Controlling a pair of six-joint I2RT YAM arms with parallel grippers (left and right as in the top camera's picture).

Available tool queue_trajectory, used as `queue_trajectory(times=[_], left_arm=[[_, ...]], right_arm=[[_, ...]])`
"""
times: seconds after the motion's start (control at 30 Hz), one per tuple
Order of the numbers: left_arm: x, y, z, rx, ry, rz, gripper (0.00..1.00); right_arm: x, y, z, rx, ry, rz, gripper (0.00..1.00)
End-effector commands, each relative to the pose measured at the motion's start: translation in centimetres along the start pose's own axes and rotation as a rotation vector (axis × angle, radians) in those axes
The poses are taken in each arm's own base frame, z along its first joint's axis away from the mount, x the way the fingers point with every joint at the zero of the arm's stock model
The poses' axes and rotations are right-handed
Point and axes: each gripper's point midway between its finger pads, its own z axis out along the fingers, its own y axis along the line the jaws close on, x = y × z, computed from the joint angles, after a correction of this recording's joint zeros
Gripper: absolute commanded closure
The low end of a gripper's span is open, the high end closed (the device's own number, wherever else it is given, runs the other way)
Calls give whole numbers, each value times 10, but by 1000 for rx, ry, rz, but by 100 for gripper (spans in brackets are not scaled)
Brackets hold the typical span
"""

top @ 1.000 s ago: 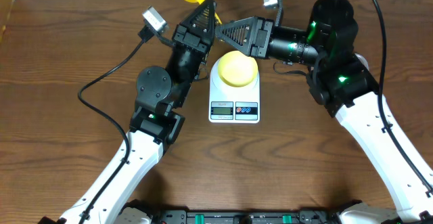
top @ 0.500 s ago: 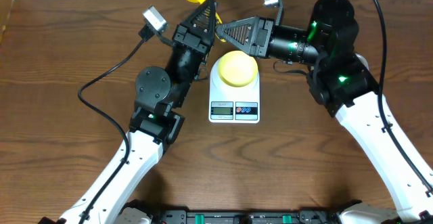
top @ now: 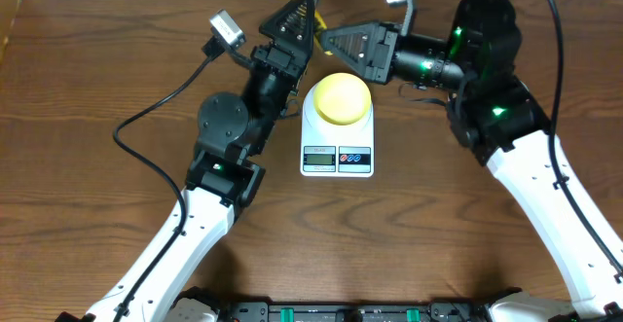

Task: Scoop item into bowl and weigh 50g on scale
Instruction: 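Grasp the scoop handle with the right gripper beside the left gripper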

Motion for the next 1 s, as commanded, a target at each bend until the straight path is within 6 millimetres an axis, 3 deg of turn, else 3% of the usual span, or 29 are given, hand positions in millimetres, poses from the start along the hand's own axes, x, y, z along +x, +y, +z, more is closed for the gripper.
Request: queue_trajectory(times=[0.0, 0.13, 0.27, 0.57, 0.77, 0.97], left_arm=[[-19, 16, 1, -70, -27, 19, 4], [-40, 31, -3, -126, -68, 29, 4], [-48, 36, -4, -147, -79, 120, 4], [-39, 95, -19, -394, -29, 140, 4], [-32, 96, -20, -394, 33, 252, 4], [-28, 112, -27, -460, 62, 264, 4]], right_arm=[[-17, -31, -17, 141, -54, -117, 99], [-6, -54, -26, 218, -1, -140, 99], [7, -61, -26, 242, 58, -238, 99], [25, -60, -15, 254, 127, -427, 98], [38, -62, -11, 273, 173, -465, 99], [46, -67, -13, 292, 208, -488, 98]])
